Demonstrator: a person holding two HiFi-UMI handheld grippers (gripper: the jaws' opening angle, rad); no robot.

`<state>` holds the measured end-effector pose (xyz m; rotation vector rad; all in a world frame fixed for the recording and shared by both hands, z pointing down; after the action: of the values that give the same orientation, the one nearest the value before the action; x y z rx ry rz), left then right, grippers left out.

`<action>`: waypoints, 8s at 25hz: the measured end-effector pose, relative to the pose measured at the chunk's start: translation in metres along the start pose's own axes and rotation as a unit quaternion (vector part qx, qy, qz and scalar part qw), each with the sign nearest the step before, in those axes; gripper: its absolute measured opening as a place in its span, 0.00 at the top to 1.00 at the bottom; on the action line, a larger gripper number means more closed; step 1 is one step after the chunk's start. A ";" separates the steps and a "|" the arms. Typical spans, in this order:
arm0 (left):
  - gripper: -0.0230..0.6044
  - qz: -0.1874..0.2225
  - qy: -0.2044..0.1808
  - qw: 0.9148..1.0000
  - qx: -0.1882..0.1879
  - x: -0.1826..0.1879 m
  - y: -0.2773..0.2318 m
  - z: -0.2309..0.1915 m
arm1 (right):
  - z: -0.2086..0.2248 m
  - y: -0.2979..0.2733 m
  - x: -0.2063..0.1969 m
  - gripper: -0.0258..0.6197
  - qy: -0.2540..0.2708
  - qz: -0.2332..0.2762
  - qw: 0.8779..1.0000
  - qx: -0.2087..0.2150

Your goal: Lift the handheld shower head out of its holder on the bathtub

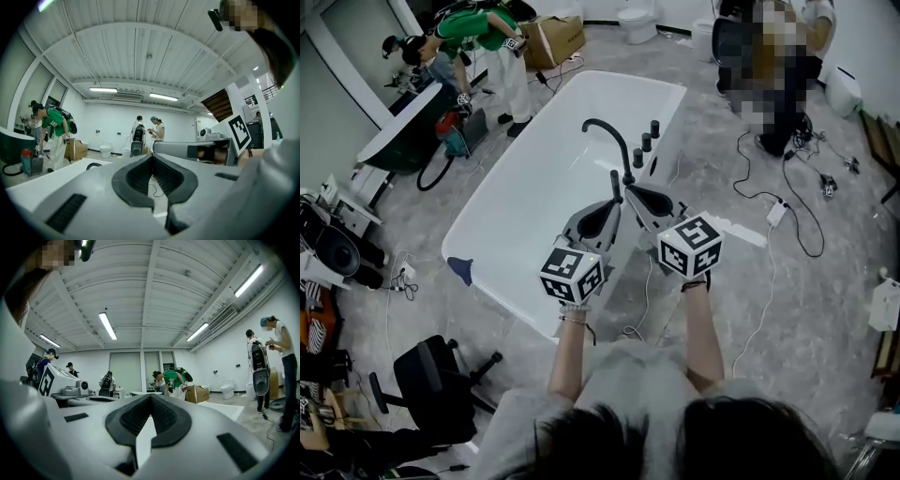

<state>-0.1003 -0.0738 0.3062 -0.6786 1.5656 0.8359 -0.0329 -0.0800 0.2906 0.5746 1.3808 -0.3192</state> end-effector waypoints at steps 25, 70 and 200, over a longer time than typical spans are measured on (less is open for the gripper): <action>0.96 -0.027 0.057 0.997 0.045 -0.060 -0.051 -0.074 | 0.072 -0.059 -0.065 0.96 0.010 -0.060 0.998 -0.011; 0.96 -0.092 0.158 0.958 0.222 -0.245 -0.116 -0.181 | 0.198 -0.135 -0.275 0.89 -0.031 -0.202 0.975 0.086; 0.96 -0.003 0.009 0.997 0.071 -0.039 -0.111 -0.042 | 0.143 -0.058 -0.019 0.76 0.022 -0.052 0.994 0.094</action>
<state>-0.0291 -0.1729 0.3314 -0.5885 1.6208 0.7072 0.0507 -0.2094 0.3095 0.6686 1.4348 -0.5266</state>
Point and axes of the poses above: the fingertips, and each gripper's own axes: y backward along the fingers, z to its right, x out of its top, the point moved 3 cm from there along y, backward along the fingers, and after that the axes turned 10 degrees about z, right-handed, at the moved point
